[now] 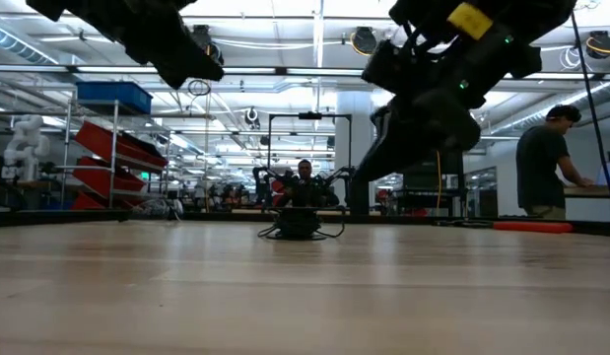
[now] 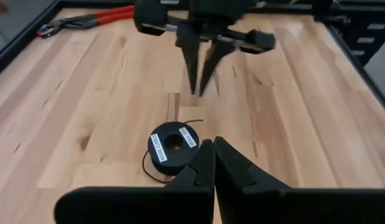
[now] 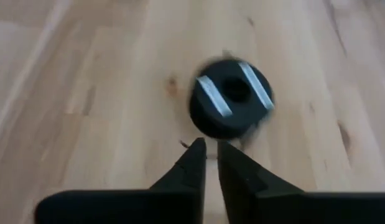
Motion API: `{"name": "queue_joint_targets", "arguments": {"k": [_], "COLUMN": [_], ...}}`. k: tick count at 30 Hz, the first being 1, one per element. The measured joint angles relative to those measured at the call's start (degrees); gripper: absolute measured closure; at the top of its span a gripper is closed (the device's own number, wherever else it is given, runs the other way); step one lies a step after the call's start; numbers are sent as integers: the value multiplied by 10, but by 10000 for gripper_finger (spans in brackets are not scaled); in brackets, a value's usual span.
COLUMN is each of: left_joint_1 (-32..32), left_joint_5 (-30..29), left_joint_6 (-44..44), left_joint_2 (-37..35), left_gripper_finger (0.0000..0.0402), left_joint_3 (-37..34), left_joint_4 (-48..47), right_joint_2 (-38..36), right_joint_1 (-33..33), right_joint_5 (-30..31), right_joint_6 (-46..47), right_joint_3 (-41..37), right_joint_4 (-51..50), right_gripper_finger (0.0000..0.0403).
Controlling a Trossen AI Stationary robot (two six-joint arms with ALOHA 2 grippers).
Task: Coil cords
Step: Uncoil the black cable wire from the spool
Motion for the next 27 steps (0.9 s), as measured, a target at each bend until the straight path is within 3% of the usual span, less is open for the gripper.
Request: {"name": "queue_joint_targets", "arguments": {"k": [5,15,20,27], "left_joint_1": [0,1,1,13], "left_joint_5": [0,-1,-2,-2], "left_joint_6": [27,72,107,134], "left_joint_2": [33,53,53,53], "left_gripper_finger": [401,401,401,401], "left_joint_3": [0,0,0,0], "left_joint_4": [16,36,53,64], "right_joint_2": [26,72,97,115], "right_joint_1": [15,10,0,-7], "right_joint_5": [7,96,97,96], "right_joint_6": [-126,-284,-354,-398], "right_joint_3": [0,1,1,0], "right_joint_4": [52,116,153,173], "right_gripper_finger": [319,209,194,204]}}
